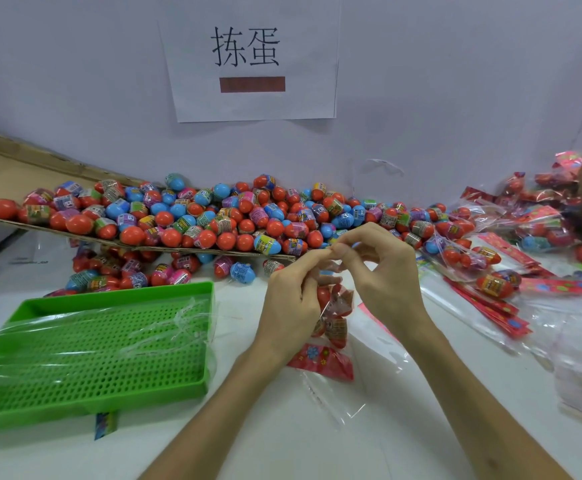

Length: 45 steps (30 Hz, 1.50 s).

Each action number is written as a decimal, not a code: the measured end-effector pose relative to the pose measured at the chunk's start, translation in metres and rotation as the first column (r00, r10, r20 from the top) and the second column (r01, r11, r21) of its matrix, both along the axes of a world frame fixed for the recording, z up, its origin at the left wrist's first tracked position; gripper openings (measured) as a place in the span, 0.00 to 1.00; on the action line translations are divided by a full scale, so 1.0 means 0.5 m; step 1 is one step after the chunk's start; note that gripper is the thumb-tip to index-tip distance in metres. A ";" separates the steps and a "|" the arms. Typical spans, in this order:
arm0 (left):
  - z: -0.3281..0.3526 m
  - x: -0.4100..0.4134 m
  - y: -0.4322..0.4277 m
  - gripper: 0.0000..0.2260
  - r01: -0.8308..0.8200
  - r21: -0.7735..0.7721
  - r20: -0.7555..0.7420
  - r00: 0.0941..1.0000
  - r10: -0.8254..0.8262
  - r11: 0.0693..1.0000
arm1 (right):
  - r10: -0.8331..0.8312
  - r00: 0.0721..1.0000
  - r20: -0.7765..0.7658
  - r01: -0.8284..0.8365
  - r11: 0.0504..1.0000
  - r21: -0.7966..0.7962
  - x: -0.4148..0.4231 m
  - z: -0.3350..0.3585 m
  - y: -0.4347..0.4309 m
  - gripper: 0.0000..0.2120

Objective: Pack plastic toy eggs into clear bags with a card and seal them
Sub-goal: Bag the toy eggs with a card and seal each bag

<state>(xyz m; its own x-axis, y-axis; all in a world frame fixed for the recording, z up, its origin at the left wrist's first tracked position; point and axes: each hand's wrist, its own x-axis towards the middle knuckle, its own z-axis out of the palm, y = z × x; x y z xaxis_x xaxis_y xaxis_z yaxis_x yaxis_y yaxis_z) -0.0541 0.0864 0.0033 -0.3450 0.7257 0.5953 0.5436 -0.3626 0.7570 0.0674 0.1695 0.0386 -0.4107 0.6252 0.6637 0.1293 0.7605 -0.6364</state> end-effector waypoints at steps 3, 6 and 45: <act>0.003 0.004 -0.001 0.18 0.016 -0.013 0.025 1.000 -0.016 1.000 | -0.032 0.999 -0.027 0.031 0.999 -0.036 0.001 0.004 0.004 0.03; 0.003 -0.002 -0.001 0.18 0.014 -0.005 0.100 0.995 -0.013 1.000 | -0.120 0.980 -0.156 0.090 0.979 -0.185 0.019 0.009 0.035 0.02; 0.004 -0.022 -0.005 0.17 -0.185 -0.066 0.262 0.945 0.196 0.981 | 0.258 0.960 0.111 -0.157 0.821 -0.549 0.040 -0.020 0.083 0.19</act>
<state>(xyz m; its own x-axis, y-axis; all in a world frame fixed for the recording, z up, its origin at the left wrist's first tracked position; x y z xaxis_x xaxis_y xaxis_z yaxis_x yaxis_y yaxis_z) -0.0653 0.0841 0.0050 -0.6210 0.6519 0.4352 0.3766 -0.2388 0.8951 0.0877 0.2108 0.0285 -0.6470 0.7453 0.1608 0.1526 0.3332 -0.9304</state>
